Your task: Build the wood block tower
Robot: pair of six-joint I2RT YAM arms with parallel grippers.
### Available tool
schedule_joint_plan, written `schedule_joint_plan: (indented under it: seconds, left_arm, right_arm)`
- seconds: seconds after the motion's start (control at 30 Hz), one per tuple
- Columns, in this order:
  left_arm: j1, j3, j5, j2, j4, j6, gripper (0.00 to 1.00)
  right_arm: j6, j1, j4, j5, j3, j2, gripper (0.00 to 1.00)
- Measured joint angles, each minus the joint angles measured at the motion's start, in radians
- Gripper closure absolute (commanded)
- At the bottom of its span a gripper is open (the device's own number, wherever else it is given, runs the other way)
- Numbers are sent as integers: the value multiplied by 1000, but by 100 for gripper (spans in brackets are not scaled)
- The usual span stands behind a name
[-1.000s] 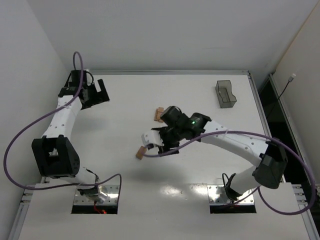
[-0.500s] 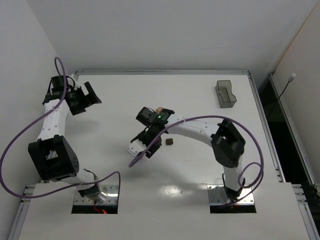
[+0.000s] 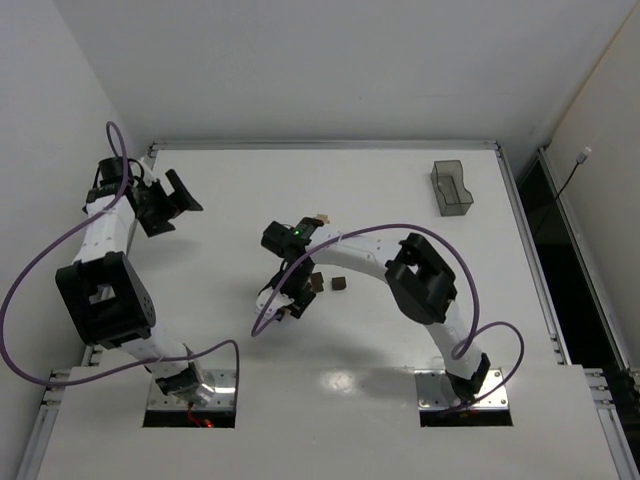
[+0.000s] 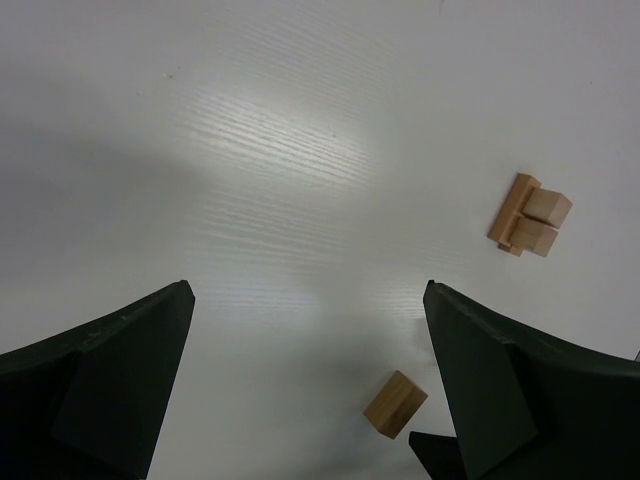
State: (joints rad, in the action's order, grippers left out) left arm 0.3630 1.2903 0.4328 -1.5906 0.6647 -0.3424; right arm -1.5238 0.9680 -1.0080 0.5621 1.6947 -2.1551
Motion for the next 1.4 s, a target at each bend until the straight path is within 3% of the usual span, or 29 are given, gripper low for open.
schedule_joint_plan:
  seconds: [1.03,1.13,1.17,1.27,1.4]
  left_arm:
    - [32,4,51,-50,0,-7,1]
    - [32,4,53,-50,0,-7,1]
    - [32,4,54,-50,0,-7,1]
    - [32,4,55,-50,0,-7,1]
    - [32,4,55,-50,-1,-7,1]
  right_arm:
    - [-31,3,61,-106,75,-134,50]
    - [-34,3,60,-119,76,-141,70]
    - [-32,3,57,-122,77,-142,83]
    - [-24,3,55,-131,85,-142,100]
    - [37,3,56,-142,85,-141,100]
